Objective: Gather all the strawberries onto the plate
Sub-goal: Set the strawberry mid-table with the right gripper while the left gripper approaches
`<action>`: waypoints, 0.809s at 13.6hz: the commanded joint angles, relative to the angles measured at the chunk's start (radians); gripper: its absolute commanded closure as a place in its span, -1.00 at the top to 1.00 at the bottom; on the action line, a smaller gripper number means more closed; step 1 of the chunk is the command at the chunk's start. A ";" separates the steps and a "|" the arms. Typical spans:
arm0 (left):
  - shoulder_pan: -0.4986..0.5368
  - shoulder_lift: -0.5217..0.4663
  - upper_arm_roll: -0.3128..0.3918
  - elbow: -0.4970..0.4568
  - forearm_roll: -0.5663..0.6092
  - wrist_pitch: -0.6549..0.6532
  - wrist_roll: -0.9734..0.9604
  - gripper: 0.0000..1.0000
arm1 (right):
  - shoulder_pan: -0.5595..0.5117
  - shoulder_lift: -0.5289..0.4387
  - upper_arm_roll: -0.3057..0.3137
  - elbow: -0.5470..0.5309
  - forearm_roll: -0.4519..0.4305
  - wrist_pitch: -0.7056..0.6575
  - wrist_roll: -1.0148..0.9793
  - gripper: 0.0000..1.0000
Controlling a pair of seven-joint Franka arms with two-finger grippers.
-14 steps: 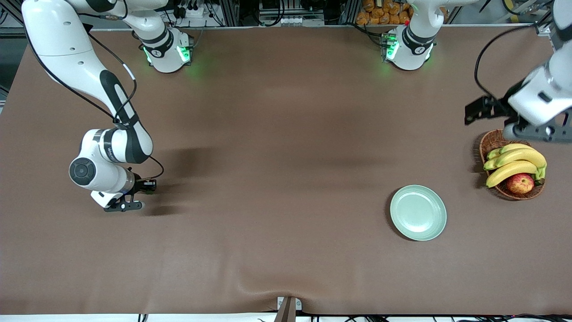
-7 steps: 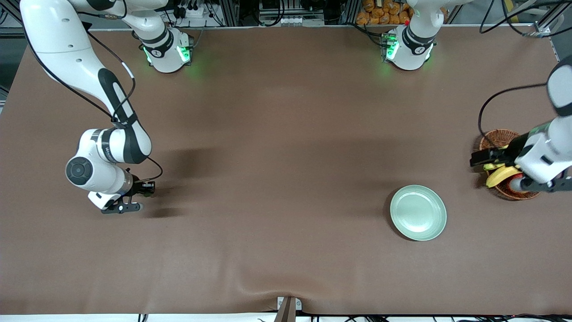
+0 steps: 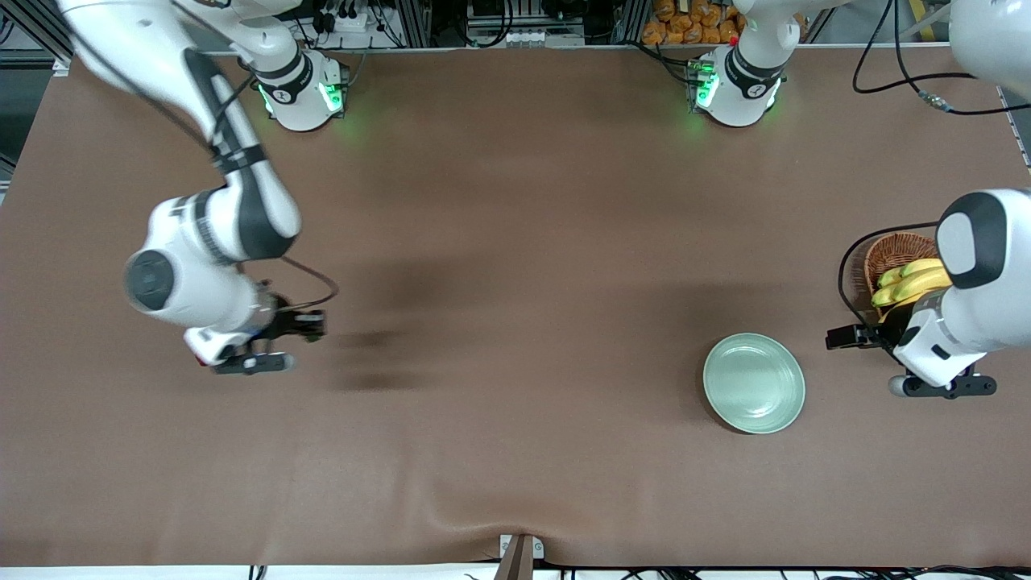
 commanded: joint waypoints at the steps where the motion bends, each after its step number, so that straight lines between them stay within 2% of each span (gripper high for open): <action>1: -0.005 0.014 -0.005 0.019 0.022 0.024 0.003 1.00 | 0.172 0.020 -0.013 0.034 0.012 0.000 0.222 -0.73; 4: -0.024 0.012 -0.014 0.021 0.020 0.026 -0.013 1.00 | 0.258 0.072 -0.011 0.053 0.042 0.015 0.279 -0.70; 6: -0.083 0.008 -0.016 0.021 0.017 0.026 -0.034 1.00 | 0.327 0.142 -0.011 0.083 0.153 0.067 0.282 -0.69; 8: -0.138 0.005 -0.016 0.021 0.022 0.024 -0.124 1.00 | 0.390 0.204 -0.011 0.090 0.233 0.185 0.282 -0.66; 11: -0.202 0.005 -0.016 0.021 0.022 0.024 -0.225 1.00 | 0.429 0.262 -0.011 0.097 0.239 0.253 0.275 -0.62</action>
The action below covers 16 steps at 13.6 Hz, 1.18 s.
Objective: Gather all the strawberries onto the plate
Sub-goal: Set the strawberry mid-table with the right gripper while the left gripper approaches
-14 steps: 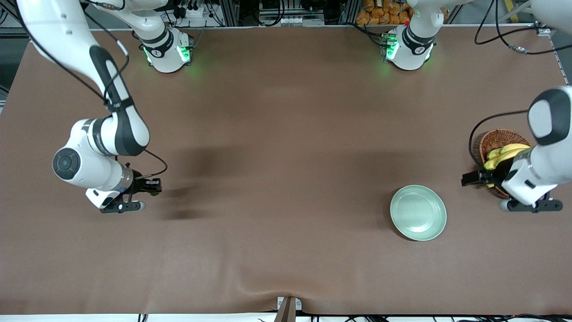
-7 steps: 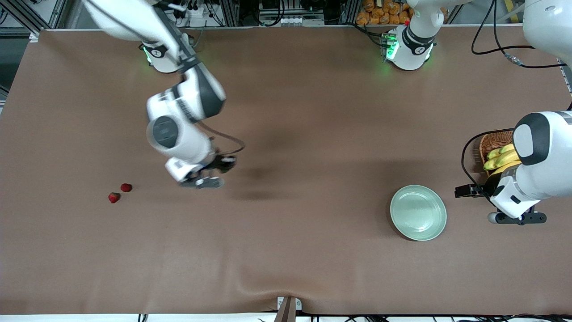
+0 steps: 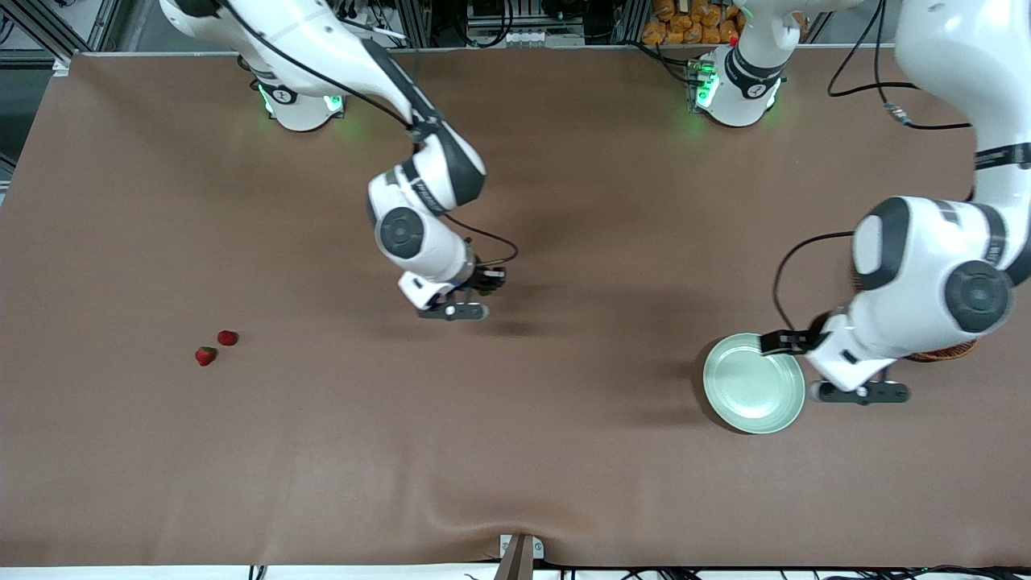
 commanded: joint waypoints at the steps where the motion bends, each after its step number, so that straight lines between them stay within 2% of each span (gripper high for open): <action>1: -0.056 -0.006 0.003 0.004 0.019 0.002 -0.091 1.00 | 0.023 0.057 -0.013 0.040 0.021 0.002 -0.009 -0.62; 2: -0.073 -0.006 0.003 0.004 0.018 0.002 -0.102 1.00 | 0.023 0.066 -0.013 0.040 0.018 0.004 -0.009 -0.50; 3: -0.078 -0.006 0.000 0.008 0.010 0.002 -0.107 1.00 | 0.024 0.075 -0.015 0.042 0.018 0.015 -0.009 -0.07; 5: -0.133 -0.008 0.000 0.028 0.009 0.002 -0.161 1.00 | 0.038 0.089 -0.015 0.040 0.023 0.132 -0.001 0.99; 6: -0.145 -0.008 0.000 0.033 0.007 0.002 -0.198 1.00 | 0.041 0.089 -0.015 0.039 0.023 0.174 -0.001 1.00; 9: -0.214 -0.011 0.000 0.034 0.010 0.002 -0.284 1.00 | 0.005 0.059 -0.013 0.039 0.023 0.150 -0.009 1.00; 14: -0.265 0.032 -0.002 0.034 -0.010 0.016 -0.321 1.00 | -0.185 -0.093 -0.015 0.042 0.004 -0.117 -0.024 1.00; 16: -0.303 0.084 -0.002 0.051 -0.040 0.031 -0.332 1.00 | -0.282 -0.141 -0.015 0.042 -0.012 -0.244 -0.072 1.00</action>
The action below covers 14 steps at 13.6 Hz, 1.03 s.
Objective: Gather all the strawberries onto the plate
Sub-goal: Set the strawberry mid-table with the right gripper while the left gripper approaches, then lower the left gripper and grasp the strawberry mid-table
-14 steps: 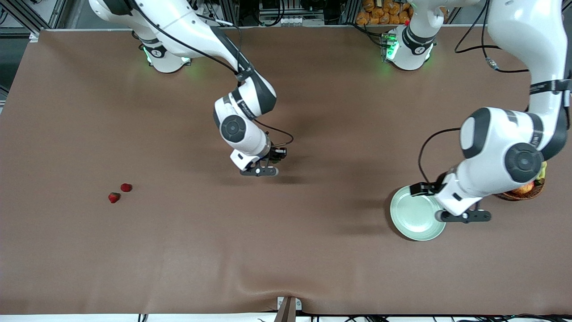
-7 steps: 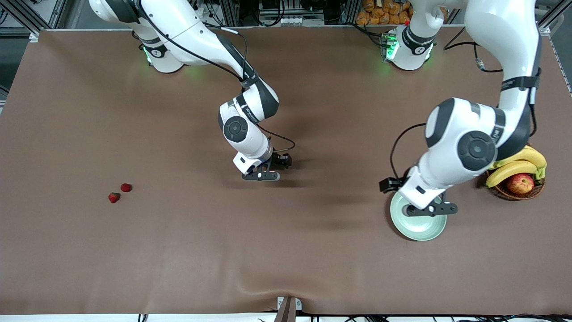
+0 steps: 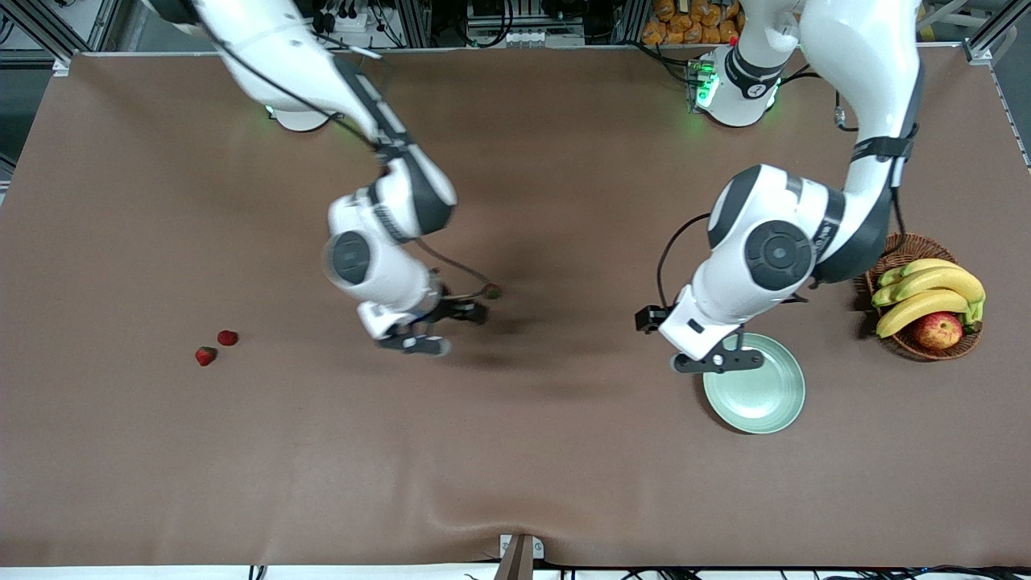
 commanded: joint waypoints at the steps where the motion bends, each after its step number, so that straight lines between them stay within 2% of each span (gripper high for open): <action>1: -0.058 0.083 0.006 0.043 -0.023 0.040 -0.060 1.00 | -0.138 -0.081 0.018 -0.028 -0.038 -0.139 -0.076 1.00; 5: -0.180 0.174 0.010 0.096 -0.019 0.143 -0.200 1.00 | -0.307 -0.099 0.020 -0.029 -0.251 -0.207 -0.266 1.00; 9: -0.337 0.253 0.036 0.097 0.010 0.340 -0.323 1.00 | -0.451 -0.095 0.020 -0.031 -0.310 -0.202 -0.553 1.00; 12: -0.507 0.310 0.149 0.102 0.038 0.436 -0.386 1.00 | -0.527 -0.082 0.018 -0.032 -0.356 -0.198 -0.648 1.00; 14: -0.618 0.356 0.237 0.125 0.038 0.445 -0.390 1.00 | -0.559 -0.056 0.018 -0.034 -0.367 -0.193 -0.676 1.00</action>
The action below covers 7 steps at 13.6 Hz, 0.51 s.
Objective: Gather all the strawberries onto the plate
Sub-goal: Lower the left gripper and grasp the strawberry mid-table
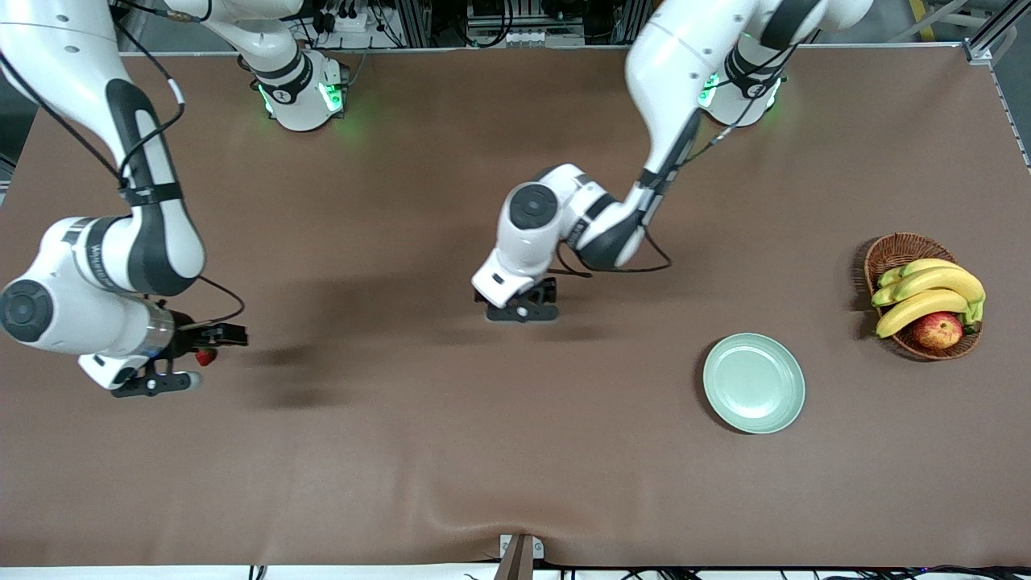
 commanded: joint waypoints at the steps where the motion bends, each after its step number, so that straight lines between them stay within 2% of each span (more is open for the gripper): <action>1: -0.132 0.078 0.120 0.066 0.022 0.008 -0.027 1.00 | -0.047 0.027 0.022 -0.013 -0.030 0.017 -0.024 1.00; 4: -0.218 0.117 0.194 0.071 0.024 0.010 -0.036 1.00 | -0.084 0.073 0.022 -0.024 -0.090 0.104 -0.026 1.00; 7: -0.235 0.135 0.200 0.085 0.030 0.011 -0.049 1.00 | -0.089 0.113 0.022 -0.025 -0.095 0.135 -0.029 1.00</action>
